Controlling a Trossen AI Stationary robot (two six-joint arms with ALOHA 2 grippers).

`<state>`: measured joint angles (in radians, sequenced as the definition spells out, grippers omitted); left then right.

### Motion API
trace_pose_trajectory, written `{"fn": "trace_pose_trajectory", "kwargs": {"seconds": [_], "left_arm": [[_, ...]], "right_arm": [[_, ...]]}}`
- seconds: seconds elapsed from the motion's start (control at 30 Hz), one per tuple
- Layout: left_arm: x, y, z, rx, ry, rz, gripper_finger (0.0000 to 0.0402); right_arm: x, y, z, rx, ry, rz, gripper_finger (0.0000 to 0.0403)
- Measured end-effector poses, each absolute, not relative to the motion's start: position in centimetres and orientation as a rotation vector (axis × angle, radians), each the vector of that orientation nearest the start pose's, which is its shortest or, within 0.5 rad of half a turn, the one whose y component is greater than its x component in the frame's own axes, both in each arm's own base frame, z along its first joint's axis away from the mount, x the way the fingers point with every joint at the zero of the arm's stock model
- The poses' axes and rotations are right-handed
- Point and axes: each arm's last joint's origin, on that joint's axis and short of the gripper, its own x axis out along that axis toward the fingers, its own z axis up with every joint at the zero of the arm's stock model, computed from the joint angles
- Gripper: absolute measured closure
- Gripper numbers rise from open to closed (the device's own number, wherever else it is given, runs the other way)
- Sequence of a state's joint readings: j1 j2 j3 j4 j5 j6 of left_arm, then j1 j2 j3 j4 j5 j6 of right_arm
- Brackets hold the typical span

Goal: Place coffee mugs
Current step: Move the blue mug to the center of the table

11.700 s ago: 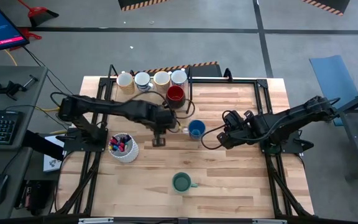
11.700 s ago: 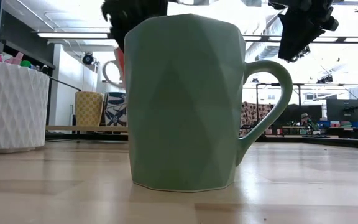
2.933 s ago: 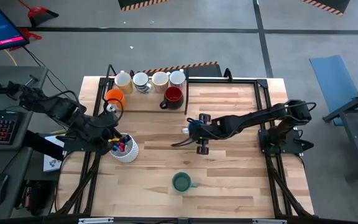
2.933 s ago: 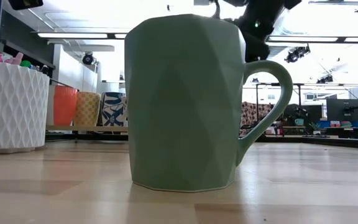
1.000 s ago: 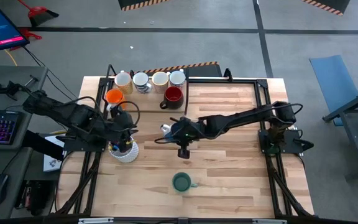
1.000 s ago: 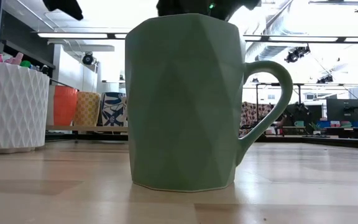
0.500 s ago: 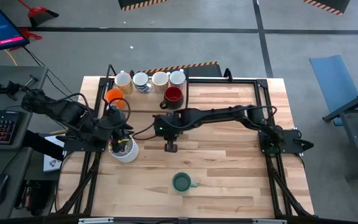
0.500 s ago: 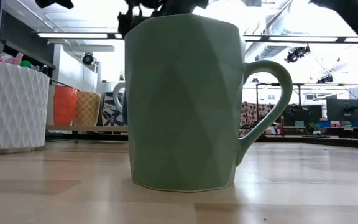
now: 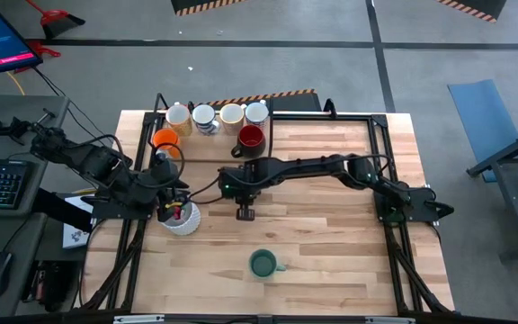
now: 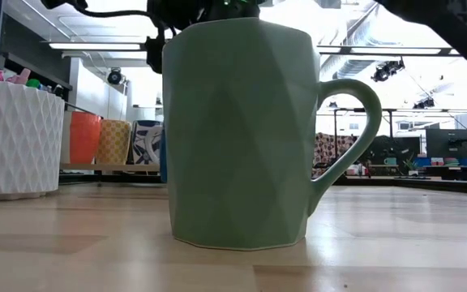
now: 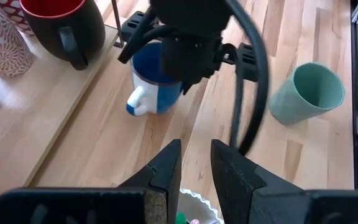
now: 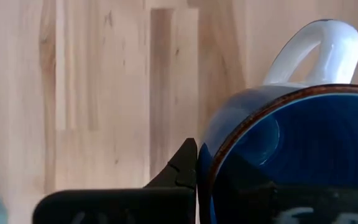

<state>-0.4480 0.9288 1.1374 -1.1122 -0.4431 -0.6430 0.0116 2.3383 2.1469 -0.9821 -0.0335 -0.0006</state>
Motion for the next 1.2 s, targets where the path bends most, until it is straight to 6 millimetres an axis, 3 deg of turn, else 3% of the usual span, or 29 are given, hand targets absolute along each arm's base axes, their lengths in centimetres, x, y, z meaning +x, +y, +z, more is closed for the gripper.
{"fn": "trace_pose_trajectory", "kwargs": {"seconds": [0.83,1.2], "left_arm": [[13.8,-5.3,35.1,-0.219,0.769,0.252,0.0326],[13.8,-5.3,35.1,-0.219,0.77,0.252,0.0326]], "right_arm": [[49.6,-0.3,20.6,0.062,1.19,-0.001,0.04],[49.7,-0.5,20.7,0.041,1.171,-0.052,0.0305]]}}
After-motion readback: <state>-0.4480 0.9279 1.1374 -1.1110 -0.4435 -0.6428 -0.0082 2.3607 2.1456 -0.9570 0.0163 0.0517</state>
